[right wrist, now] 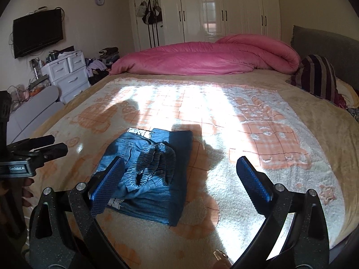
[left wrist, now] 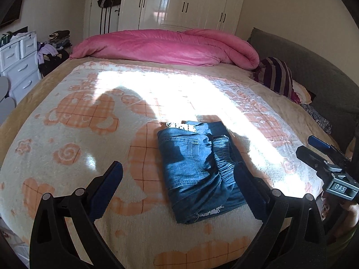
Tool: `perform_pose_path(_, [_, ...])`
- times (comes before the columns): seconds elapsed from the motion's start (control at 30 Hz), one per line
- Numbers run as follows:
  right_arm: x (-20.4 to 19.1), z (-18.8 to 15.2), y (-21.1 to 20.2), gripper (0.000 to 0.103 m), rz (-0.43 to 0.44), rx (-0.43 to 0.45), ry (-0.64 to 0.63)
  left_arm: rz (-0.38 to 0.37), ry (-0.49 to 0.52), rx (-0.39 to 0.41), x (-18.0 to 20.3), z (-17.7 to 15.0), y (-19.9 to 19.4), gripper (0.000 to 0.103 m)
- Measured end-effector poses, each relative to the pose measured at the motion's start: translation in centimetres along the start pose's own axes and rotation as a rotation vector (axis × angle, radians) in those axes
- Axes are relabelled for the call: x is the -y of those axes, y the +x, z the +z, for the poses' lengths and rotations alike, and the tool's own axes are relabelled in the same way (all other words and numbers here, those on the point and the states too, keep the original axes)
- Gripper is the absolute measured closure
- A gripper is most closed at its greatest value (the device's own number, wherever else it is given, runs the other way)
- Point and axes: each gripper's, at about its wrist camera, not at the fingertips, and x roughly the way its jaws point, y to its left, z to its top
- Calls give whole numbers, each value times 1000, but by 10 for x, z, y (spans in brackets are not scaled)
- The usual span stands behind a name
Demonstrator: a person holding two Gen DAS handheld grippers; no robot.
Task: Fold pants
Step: 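Open the right gripper and withdraw both tools from the folded bundle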
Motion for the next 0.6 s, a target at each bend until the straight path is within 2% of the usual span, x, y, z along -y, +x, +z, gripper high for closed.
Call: perform_pose_path(0.6, [-8, -24, -35, 9, -41, 32, -34, 18, 28, -48, 10, -48, -6, 4])
